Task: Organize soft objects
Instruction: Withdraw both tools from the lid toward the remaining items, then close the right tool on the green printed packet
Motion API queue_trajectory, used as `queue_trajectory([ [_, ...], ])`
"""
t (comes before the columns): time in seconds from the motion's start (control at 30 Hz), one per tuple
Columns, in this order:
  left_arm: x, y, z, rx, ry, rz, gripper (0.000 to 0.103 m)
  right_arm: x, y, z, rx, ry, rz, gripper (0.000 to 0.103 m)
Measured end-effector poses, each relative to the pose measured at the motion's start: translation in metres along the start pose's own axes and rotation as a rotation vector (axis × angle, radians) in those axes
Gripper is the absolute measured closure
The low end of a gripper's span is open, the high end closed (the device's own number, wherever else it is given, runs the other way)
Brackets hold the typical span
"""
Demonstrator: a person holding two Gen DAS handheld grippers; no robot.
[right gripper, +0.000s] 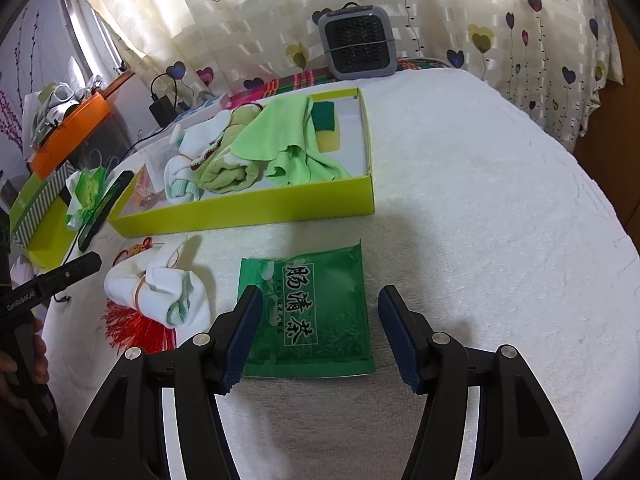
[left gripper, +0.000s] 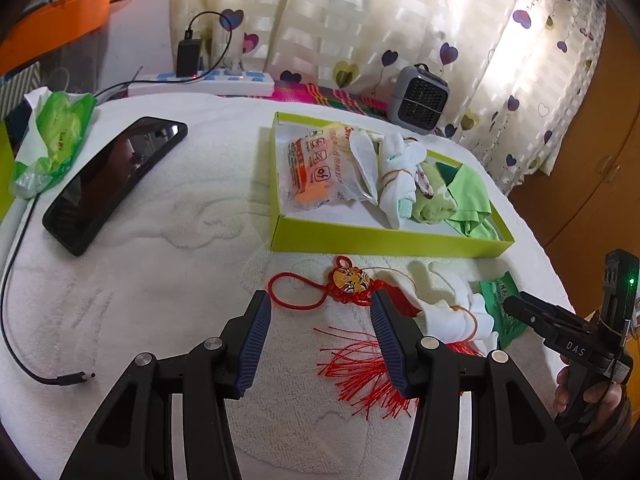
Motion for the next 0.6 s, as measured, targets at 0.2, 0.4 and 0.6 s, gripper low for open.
queue_trajectory([
  [0.2,0.002,0.003,-0.002,0.003,-0.008,0.01,0.052,0.003,0.0,0.003,-0.014,0.0,0.004,0.042],
  [0.4,0.001,0.005,-0.007,0.018,-0.024,0.014,0.052,0.004,0.001,0.008,-0.035,0.026,0.001,0.042],
  [0.6,0.0,0.005,-0.017,0.041,-0.031,0.019,0.052,0.005,0.003,0.013,-0.079,0.052,0.004,0.043],
])
Point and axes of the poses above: each gripper's, at about its wrist camera, not at the fingertips, and x roughly the way its jaws point, z to its left, y to its underside, the point moved 1 cm from there along x, roughly the way its jaws point, and after that the axes turned 5 degrees about x, right-handed, at the moved point
